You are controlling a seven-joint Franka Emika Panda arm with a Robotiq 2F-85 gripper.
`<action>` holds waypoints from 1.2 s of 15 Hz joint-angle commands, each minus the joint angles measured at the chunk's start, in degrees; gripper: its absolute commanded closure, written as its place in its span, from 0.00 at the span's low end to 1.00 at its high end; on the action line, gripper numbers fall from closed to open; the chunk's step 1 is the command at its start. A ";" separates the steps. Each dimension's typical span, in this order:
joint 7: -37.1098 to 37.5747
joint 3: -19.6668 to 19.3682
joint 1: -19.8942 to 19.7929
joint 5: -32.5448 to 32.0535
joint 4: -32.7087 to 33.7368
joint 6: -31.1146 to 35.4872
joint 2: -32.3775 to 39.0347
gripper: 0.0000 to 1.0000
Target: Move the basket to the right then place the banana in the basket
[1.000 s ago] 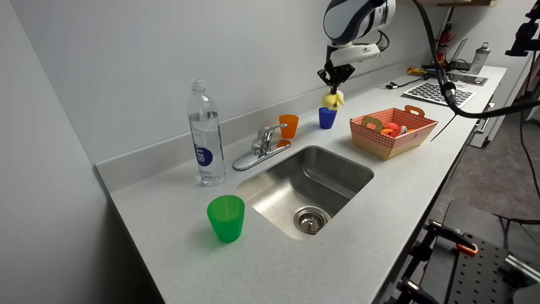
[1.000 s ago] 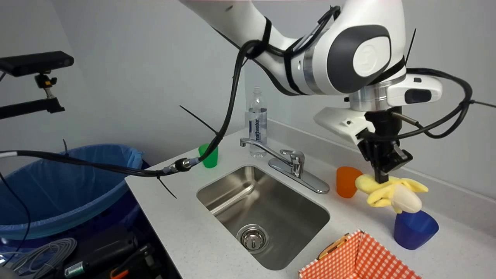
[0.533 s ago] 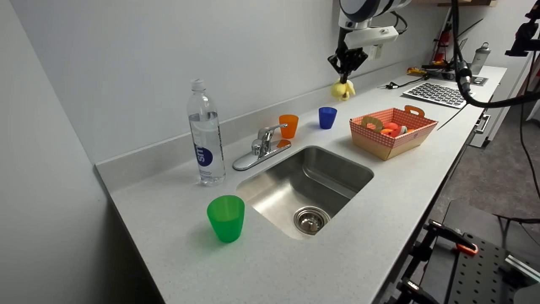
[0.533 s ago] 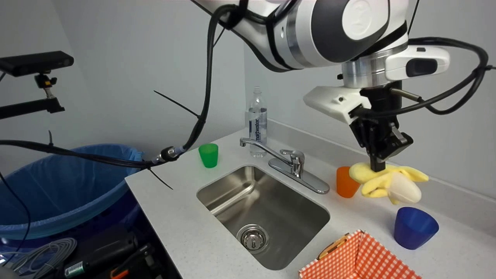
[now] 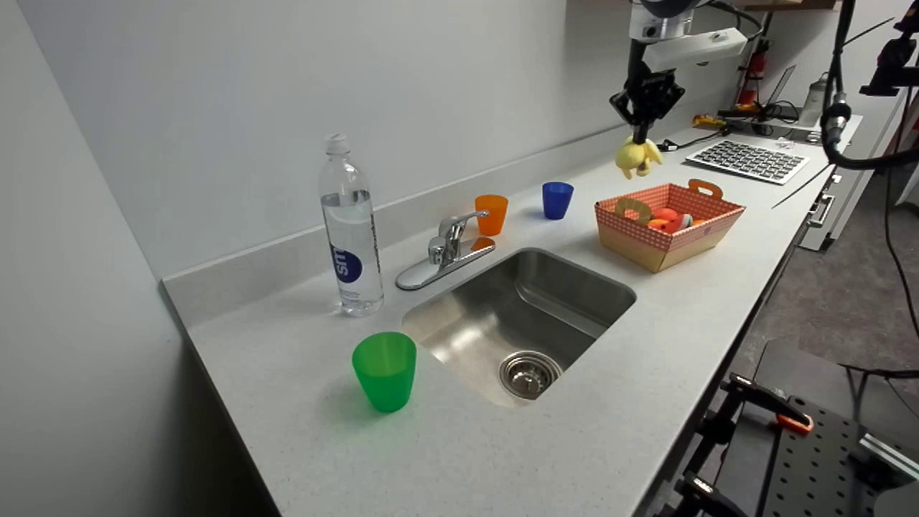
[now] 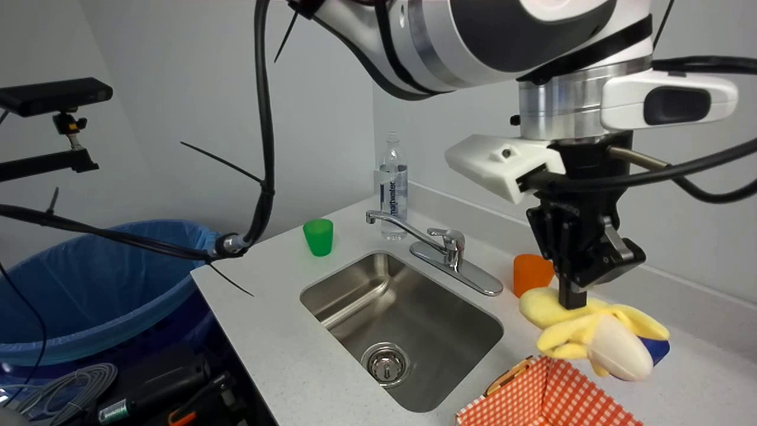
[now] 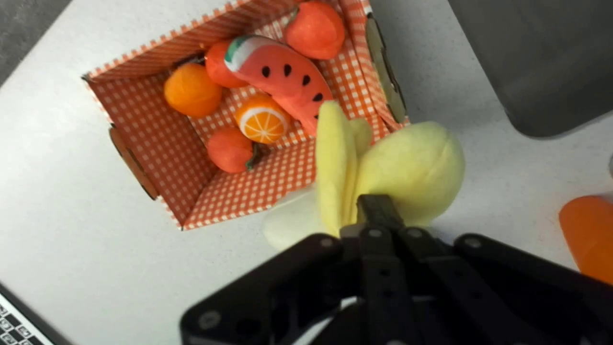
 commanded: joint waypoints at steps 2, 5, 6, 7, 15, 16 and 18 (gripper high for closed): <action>0.22 -0.67 -3.09 -2.76 -4.40 -3.07 -4.15 1.00; 0.33 -1.03 -4.32 -3.21 -5.86 -3.00 -4.16 1.00; 0.03 -1.04 -4.53 -2.63 -6.22 -2.61 -3.96 1.00; -0.50 -0.99 -4.65 -2.11 -6.65 -2.35 -3.97 1.00; 0.02 0.21 -4.09 -1.91 -7.83 -1.44 -4.81 0.28; 0.00 0.46 -3.93 -2.09 -7.99 -1.33 -5.25 0.20; -0.27 1.08 -3.57 -1.92 -8.26 -1.25 -6.28 0.07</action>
